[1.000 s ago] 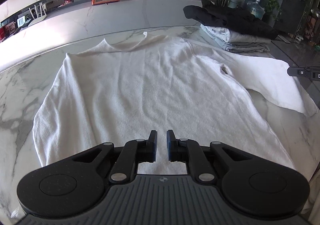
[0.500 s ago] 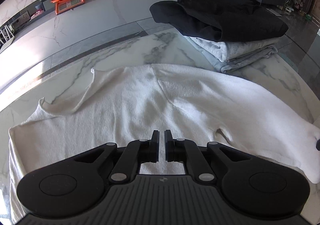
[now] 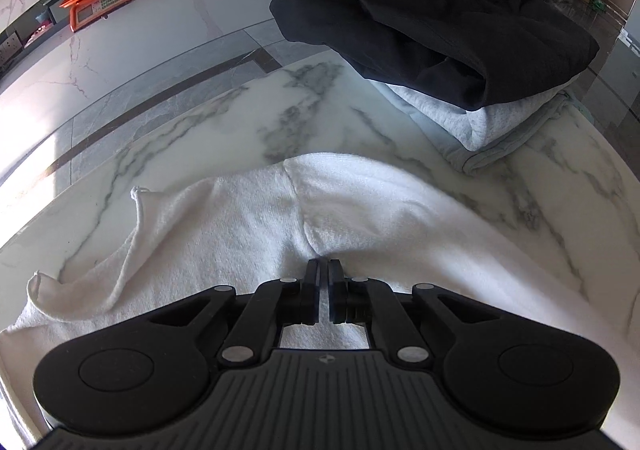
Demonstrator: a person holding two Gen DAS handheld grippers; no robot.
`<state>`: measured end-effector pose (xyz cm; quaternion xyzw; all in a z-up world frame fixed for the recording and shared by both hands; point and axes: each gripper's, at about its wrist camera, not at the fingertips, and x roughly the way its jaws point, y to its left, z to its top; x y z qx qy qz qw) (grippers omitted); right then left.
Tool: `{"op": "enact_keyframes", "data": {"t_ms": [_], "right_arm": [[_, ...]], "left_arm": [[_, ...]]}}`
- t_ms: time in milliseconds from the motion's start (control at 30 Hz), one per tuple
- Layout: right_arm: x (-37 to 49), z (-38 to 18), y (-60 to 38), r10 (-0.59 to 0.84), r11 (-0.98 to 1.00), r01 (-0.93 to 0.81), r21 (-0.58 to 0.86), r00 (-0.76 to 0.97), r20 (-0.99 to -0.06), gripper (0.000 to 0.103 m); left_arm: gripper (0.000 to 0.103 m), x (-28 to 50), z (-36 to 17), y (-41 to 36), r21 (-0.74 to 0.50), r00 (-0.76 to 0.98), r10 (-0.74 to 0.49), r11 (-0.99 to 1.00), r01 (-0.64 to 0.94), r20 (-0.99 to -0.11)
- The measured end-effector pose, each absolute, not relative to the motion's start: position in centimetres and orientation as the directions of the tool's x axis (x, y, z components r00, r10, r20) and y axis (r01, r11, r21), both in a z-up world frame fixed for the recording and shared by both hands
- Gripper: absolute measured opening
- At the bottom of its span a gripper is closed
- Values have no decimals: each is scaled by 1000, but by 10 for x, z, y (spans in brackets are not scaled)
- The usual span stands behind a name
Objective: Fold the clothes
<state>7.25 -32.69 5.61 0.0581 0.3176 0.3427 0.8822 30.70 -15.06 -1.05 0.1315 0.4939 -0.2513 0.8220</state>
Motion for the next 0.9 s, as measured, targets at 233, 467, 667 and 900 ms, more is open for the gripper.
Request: {"op": "enact_keyframes", "data": {"t_ms": [233,467,667,900], "right_arm": [[59,42,-282,750,600,-705,379,331,-573,3],[59,22,-251,694,590,-733,337,248,-676,3],[53,8,-232,635,580,-761,291,199,-747,10],[51,42,-268,726,598,-733,325,323,-607,26]], "left_arm": [[3,304,-11,-143,-57,397,-326,828,557,-858],[7,289,4,-110,-64,416,-335,836,544,-846],[11,277,24,-86,-6,474,-263,879,476,-840],[11,260,31,-99,10,484,-296,846,534,-823]]}}
